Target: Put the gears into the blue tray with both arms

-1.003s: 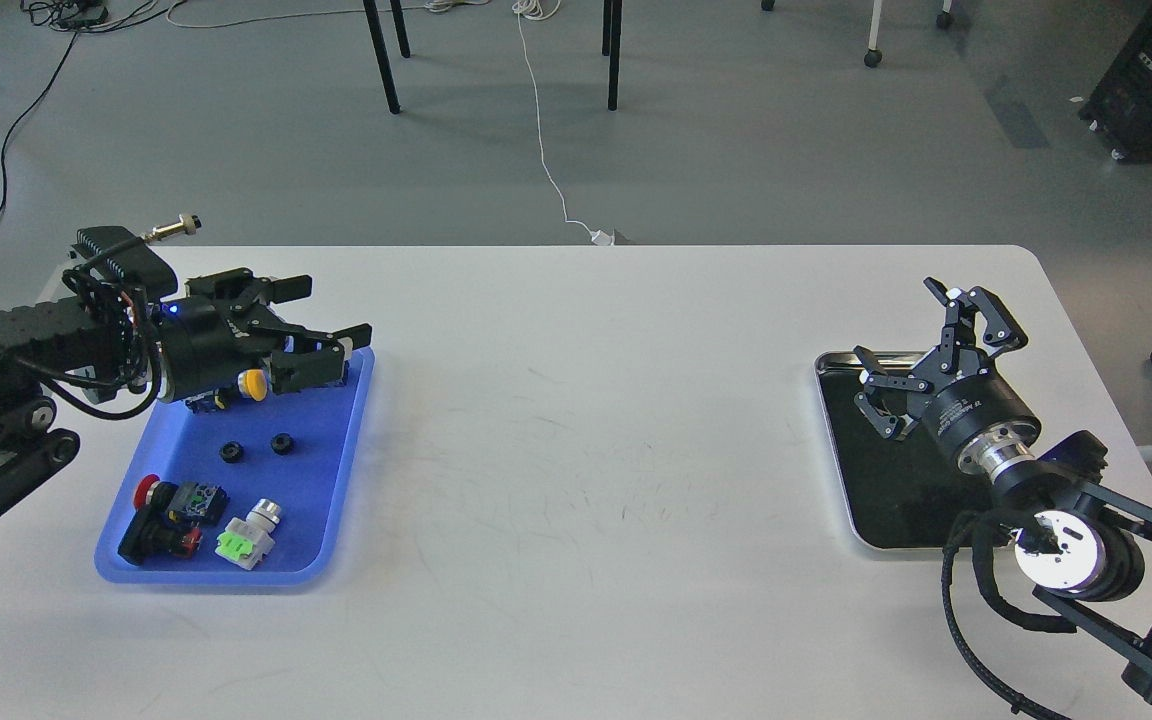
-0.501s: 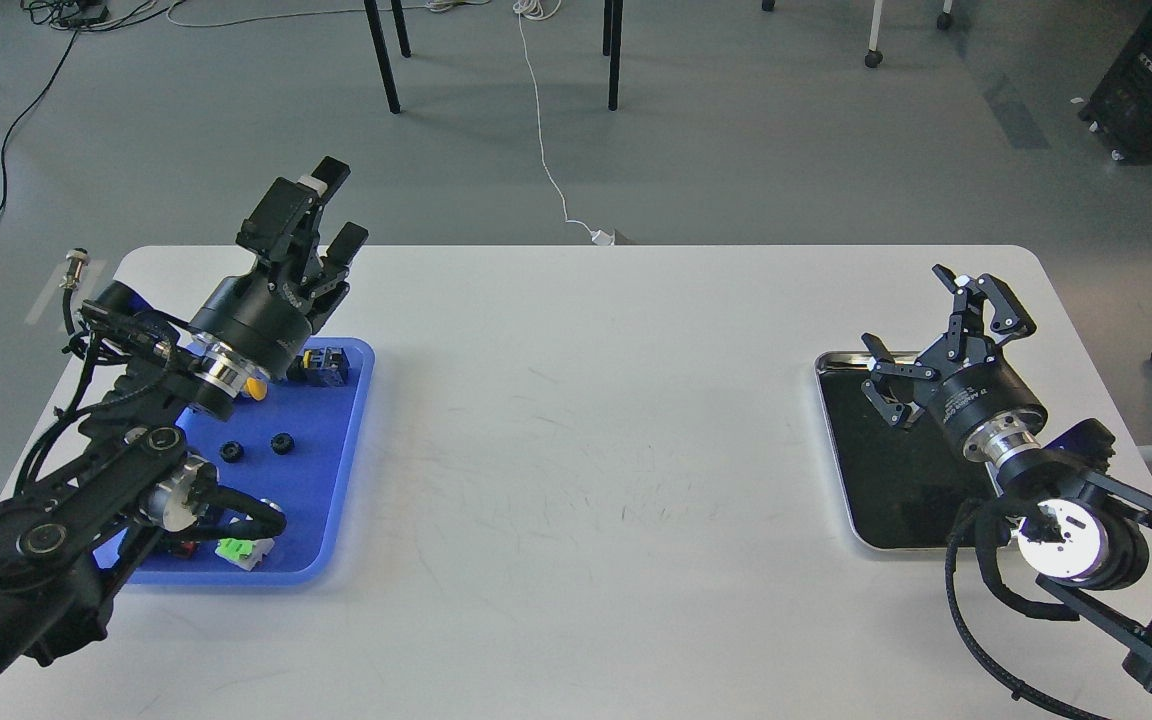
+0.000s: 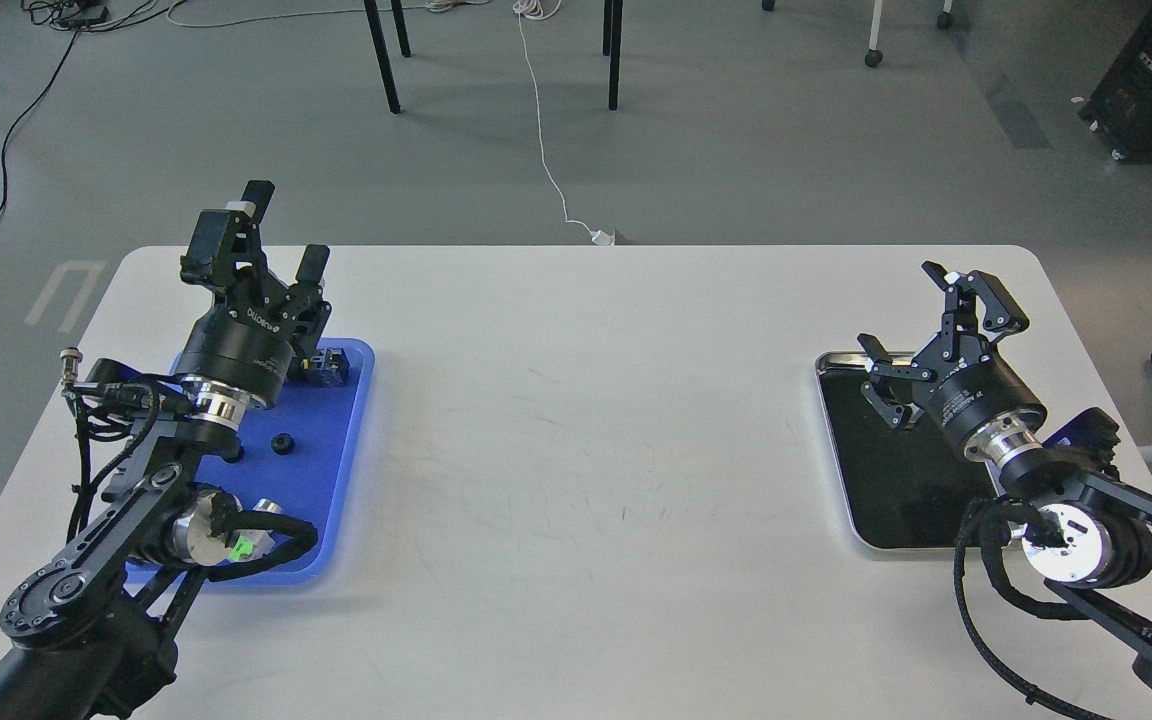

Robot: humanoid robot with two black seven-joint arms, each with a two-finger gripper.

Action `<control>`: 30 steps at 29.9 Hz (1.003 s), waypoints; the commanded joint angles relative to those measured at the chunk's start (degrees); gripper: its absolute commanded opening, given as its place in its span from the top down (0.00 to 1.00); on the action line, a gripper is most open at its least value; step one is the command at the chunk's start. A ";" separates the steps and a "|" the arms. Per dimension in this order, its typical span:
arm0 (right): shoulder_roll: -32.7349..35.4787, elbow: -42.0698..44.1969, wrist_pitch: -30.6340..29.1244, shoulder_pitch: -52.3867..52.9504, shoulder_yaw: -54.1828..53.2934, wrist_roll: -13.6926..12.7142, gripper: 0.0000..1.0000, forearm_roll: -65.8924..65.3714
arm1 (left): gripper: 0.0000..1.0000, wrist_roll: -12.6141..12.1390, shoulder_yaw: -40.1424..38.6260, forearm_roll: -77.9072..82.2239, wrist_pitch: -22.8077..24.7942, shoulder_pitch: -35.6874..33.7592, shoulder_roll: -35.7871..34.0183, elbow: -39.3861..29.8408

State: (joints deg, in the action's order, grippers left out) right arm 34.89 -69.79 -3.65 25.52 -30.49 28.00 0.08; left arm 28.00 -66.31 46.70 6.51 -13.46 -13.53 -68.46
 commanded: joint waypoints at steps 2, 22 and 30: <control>0.00 0.01 -0.04 -0.12 -0.01 0.00 0.01 -1.49 | 0.02 -0.32 -1.27 -0.29 4.64 1.24 1.93 -0.01; -0.79 0.18 0.04 -0.65 -0.28 0.00 0.01 -1.49 | 0.02 -2.43 -2.86 -0.29 6.14 3.88 5.62 -0.45; -0.79 0.27 0.04 -0.65 -0.10 0.00 0.01 -1.49 | 0.02 -3.65 -2.77 -0.30 6.23 3.79 7.12 -0.45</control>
State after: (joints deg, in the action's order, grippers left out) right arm 34.06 -69.52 -3.60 24.89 -30.72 28.00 -1.41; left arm 25.23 -69.13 46.35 12.68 -9.61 -6.95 -68.93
